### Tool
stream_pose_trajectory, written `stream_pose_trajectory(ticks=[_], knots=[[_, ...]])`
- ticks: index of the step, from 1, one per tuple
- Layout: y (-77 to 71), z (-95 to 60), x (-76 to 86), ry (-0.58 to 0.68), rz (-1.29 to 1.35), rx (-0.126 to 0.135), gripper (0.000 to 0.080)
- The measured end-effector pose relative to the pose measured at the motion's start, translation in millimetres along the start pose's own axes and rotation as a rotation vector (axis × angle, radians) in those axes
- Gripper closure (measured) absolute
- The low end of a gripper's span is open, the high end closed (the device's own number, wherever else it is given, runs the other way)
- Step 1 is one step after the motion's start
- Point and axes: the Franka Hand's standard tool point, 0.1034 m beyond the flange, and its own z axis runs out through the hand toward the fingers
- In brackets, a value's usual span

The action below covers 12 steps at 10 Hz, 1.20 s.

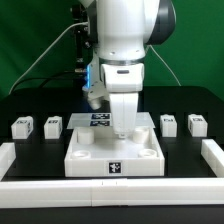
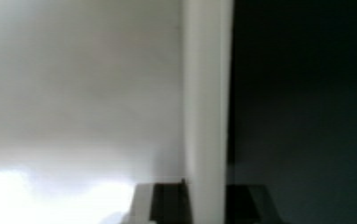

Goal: Assemble one leg

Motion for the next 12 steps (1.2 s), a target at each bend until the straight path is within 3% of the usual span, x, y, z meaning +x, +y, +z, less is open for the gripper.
stream_pose_trajectory(ticks=[7, 10, 12], knots=[[38.9, -1.7, 64.6, 0.018, -0.023, -0.036, 0.0733], [57.4, -5.2, 76.0, 0.020, 0.003, -0.041, 0.0733], [59.2, -4.6, 76.1, 0.021, 0.013, -0.042, 0.0734]])
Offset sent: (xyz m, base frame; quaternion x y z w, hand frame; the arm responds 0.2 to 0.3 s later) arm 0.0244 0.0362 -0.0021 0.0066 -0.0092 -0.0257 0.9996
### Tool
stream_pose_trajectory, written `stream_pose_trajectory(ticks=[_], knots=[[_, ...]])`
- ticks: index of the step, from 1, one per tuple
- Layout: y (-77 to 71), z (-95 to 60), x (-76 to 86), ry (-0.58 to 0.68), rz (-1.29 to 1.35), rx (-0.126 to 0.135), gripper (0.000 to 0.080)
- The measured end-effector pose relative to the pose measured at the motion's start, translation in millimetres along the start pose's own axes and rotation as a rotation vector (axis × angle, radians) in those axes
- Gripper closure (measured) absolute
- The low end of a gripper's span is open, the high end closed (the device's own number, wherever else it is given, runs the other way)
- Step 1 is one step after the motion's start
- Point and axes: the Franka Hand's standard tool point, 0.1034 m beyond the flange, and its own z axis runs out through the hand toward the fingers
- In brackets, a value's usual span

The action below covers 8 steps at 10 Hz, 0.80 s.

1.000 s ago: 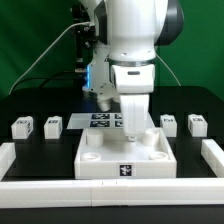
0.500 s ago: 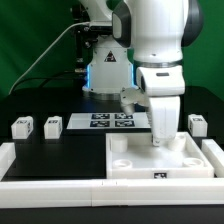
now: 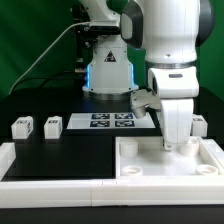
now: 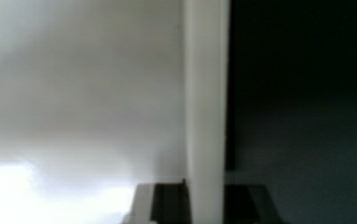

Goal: Assemble one leg

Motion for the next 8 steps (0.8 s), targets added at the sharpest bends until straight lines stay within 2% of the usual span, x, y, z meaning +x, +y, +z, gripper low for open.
stream_pose_trajectory(ticks=[2, 3, 4, 5, 6, 7, 8], knots=[[-2.4, 1.3, 0.0, 0.001, 0.004, -0.001, 0.0734], [-2.4, 1.2, 0.0, 0.001, 0.006, -0.001, 0.0552], [-2.4, 1.2, -0.1, 0.001, 0.007, -0.001, 0.0416], [-2.4, 1.1, -0.1, 0.001, 0.008, -0.001, 0.0416], [-2.2, 0.8, 0.0, 0.001, 0.015, -0.002, 0.0226], [-2.2, 0.8, -0.4, 0.001, 0.016, -0.002, 0.0172], [-2.2, 0.9, -1.3, 0.001, 0.018, -0.001, 0.0172]])
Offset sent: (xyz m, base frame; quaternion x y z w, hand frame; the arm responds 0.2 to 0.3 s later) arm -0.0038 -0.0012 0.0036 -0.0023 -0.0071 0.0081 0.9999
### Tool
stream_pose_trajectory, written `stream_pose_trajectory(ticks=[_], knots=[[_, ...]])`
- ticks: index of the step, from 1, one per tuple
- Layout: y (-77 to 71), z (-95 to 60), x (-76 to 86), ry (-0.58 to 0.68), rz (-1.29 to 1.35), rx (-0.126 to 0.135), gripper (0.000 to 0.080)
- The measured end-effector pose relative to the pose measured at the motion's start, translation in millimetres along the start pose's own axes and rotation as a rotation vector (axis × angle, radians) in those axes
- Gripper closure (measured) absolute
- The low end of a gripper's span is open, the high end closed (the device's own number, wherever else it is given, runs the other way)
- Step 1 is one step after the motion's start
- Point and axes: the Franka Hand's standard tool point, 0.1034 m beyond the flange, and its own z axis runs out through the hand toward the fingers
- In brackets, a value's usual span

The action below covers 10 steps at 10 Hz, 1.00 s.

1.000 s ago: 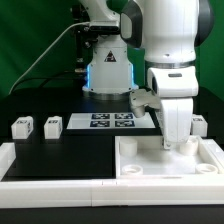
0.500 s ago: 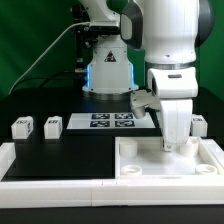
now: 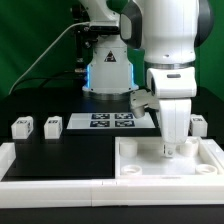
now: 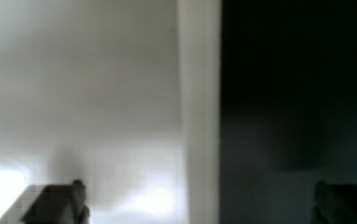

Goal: Assemble one leg

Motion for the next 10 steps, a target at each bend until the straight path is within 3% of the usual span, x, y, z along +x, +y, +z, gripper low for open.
stream_pose_trajectory(ticks=[2, 8, 10], knots=[[-3.2, -0.3, -2.8, -0.001, 0.010, -0.001, 0.0154], [-49.1, -36.5, -21.4, -0.020, 0.126, -0.023, 0.0151], [-48.6, -34.6, -21.7, -0.020, 0.142, -0.020, 0.0151]])
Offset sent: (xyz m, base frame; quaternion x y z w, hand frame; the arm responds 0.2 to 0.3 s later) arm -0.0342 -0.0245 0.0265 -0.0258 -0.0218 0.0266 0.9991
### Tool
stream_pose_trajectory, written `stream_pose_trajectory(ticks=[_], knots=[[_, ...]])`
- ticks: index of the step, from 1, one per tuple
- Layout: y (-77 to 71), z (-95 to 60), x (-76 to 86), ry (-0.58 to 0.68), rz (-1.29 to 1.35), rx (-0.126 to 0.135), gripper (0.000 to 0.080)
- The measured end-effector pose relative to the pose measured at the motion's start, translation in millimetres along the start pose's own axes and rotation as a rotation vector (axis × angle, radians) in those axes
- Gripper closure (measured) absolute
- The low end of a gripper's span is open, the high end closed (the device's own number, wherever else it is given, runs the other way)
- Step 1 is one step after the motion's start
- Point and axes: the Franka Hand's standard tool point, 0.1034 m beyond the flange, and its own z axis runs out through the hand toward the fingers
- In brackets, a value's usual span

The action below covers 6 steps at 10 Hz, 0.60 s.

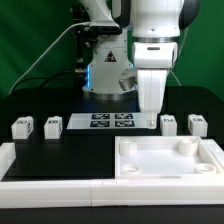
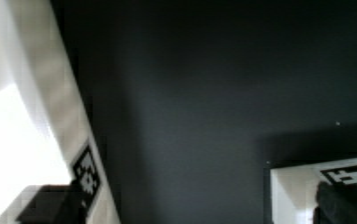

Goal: Assemble one leg

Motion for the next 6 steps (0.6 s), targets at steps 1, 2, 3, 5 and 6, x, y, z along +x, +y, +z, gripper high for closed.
stream_pose_trajectory(ticks=[1, 2, 3, 5, 6], knots=[[-0.2, 0.1, 0.1, 0.001, 0.030, 0.001, 0.0151], [-0.3, 0.2, 0.5, 0.002, 0.117, 0.002, 0.0151], [-0.4, 0.2, 0.6, 0.002, 0.181, 0.002, 0.0151], [-0.7, 0.3, 0.9, 0.004, 0.382, 0.005, 0.0151], [-2.5, 0.6, 2.3, 0.009, 0.586, 0.019, 0.0151]])
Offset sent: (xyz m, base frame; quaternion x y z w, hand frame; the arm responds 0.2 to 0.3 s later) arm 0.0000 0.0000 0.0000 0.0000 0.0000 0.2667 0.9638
